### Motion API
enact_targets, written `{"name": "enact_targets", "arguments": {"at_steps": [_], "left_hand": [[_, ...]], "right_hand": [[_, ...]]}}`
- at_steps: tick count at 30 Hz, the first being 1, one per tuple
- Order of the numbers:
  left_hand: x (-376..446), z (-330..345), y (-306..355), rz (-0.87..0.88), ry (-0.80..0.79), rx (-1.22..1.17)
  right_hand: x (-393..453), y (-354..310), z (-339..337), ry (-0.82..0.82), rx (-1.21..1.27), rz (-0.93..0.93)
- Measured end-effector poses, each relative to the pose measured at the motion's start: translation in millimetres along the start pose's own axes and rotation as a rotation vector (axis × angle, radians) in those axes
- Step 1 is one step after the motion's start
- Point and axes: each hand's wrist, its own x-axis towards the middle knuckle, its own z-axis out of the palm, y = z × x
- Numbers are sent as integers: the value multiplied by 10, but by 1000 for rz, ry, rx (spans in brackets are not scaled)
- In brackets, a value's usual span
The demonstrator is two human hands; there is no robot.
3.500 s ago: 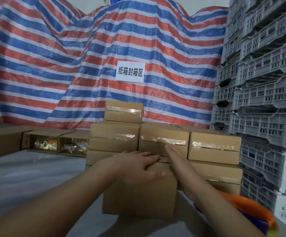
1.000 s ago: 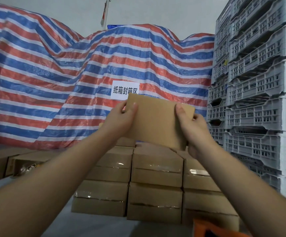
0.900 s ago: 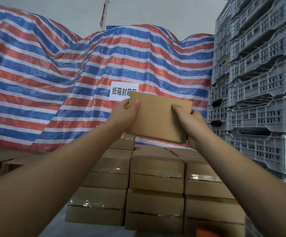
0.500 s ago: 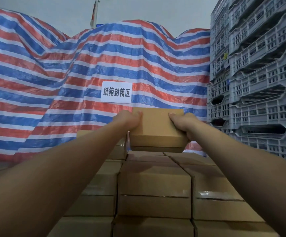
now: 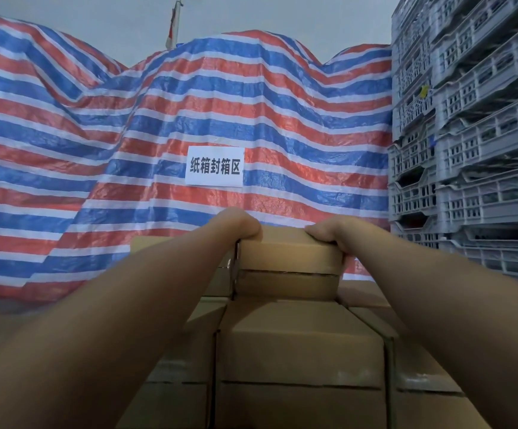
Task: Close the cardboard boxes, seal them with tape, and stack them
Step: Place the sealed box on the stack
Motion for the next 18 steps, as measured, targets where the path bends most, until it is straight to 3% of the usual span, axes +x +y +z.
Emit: {"name": "enact_targets", "arguments": {"at_steps": [5,10,14,18], "left_hand": [[115,78,-120,0,172,-100],[10,65,-181,111,224,-107],[-219,-97,-292,240,344,-67],[-667,-495,-435,339,443,-54]], "right_hand": [[58,96,28,-4,96,-5],[-62,120,52,4,103,0],[-313,24,-9,312,-166,-190],[-709,-144,-37,645,-183,-476]]}}
